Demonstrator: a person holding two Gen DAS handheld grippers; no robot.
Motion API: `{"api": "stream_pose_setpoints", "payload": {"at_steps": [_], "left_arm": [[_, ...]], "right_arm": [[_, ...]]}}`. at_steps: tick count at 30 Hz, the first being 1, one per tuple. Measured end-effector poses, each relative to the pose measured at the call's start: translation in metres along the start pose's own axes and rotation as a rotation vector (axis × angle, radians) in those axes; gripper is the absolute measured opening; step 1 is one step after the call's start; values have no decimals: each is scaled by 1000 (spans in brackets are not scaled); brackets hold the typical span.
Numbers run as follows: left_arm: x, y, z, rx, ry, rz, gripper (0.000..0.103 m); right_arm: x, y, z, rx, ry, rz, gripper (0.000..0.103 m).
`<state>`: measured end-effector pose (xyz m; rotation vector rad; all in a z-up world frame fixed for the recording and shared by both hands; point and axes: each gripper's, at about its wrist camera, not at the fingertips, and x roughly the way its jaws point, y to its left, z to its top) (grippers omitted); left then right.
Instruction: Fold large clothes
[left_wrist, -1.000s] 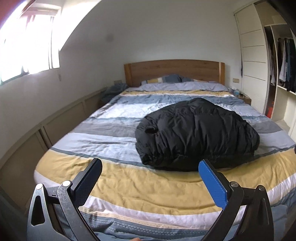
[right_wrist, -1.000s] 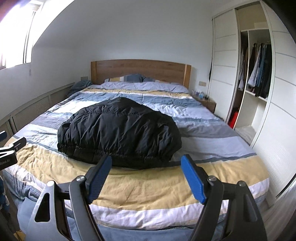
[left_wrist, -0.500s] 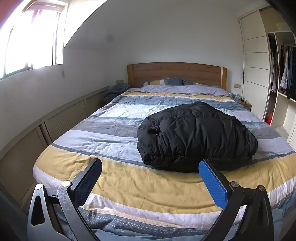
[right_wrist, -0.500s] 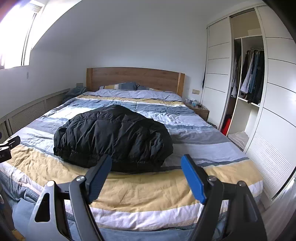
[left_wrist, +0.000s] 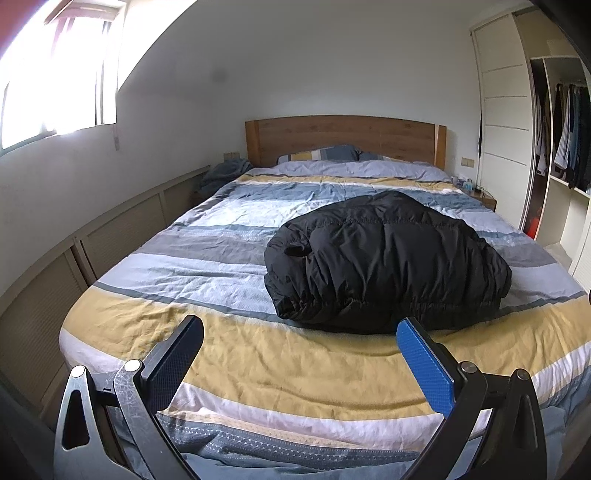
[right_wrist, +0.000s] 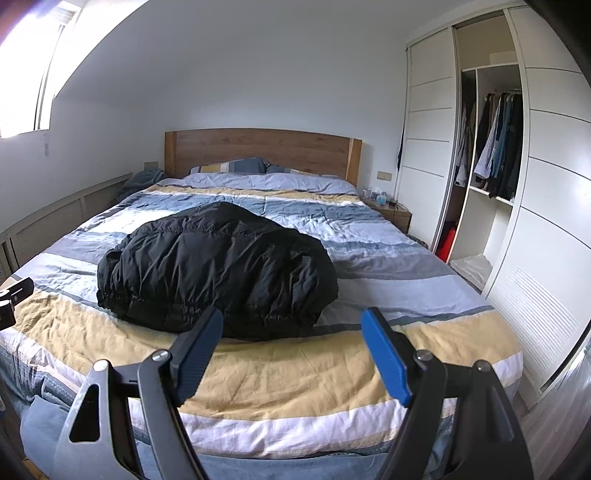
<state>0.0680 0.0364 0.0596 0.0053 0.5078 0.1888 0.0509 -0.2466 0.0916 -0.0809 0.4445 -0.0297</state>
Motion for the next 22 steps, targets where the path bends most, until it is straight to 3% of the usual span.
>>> {"api": "stream_pose_setpoints", "payload": {"at_steps": [22], "left_arm": [[30,2,-15,5,77,9,103]], "right_arm": [[37,-8,-17,27,100,-1,77]]}}
